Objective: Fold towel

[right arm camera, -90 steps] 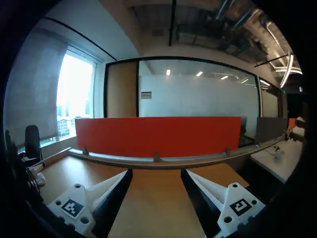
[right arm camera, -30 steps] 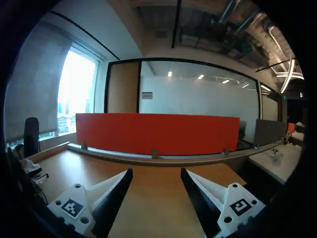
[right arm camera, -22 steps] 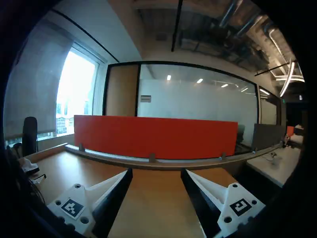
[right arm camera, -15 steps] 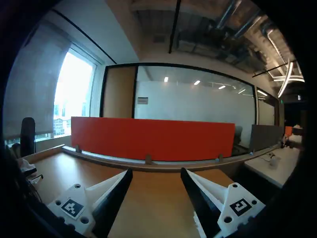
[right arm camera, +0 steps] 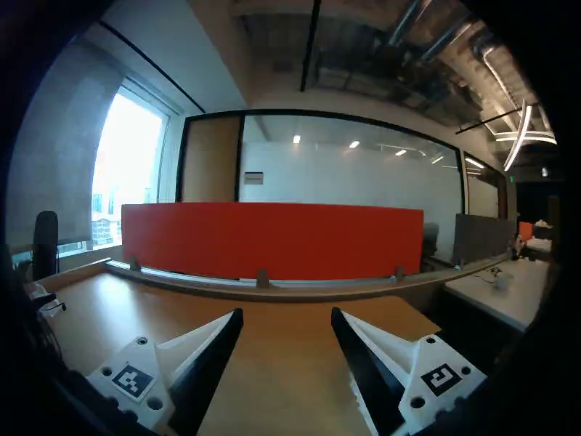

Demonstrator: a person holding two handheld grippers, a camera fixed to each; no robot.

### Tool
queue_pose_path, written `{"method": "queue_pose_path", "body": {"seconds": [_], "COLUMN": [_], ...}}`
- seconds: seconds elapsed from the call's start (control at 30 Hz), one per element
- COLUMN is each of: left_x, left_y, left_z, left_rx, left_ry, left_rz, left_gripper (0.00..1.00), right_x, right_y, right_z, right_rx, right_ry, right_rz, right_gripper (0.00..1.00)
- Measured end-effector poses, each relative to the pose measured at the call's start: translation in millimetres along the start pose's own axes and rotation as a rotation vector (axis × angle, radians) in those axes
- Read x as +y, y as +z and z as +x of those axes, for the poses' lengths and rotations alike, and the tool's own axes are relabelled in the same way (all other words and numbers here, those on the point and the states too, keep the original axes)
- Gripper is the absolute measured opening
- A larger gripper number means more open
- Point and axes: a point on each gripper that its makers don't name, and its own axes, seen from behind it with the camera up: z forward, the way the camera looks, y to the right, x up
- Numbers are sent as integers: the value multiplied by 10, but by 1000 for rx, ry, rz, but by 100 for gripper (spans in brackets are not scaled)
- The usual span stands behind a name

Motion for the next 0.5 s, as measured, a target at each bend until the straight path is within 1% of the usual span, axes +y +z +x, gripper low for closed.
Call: {"method": "queue_pose_path", "body": {"seconds": [0.17, 0.5], "left_x": [4, 9], "left_y": [-5, -6], "left_z": [4, 7], "left_rx": [0, 0], "left_ry": [0, 0], "left_rz": [0, 0], "left_gripper": [98, 97], "right_x": [30, 54], "right_y": [-23, -8], "right_z": [-214, -515], "right_rx": [9, 26], "right_ry": [1, 27], "right_rz": [1, -8], "right_gripper": [94, 94]}}
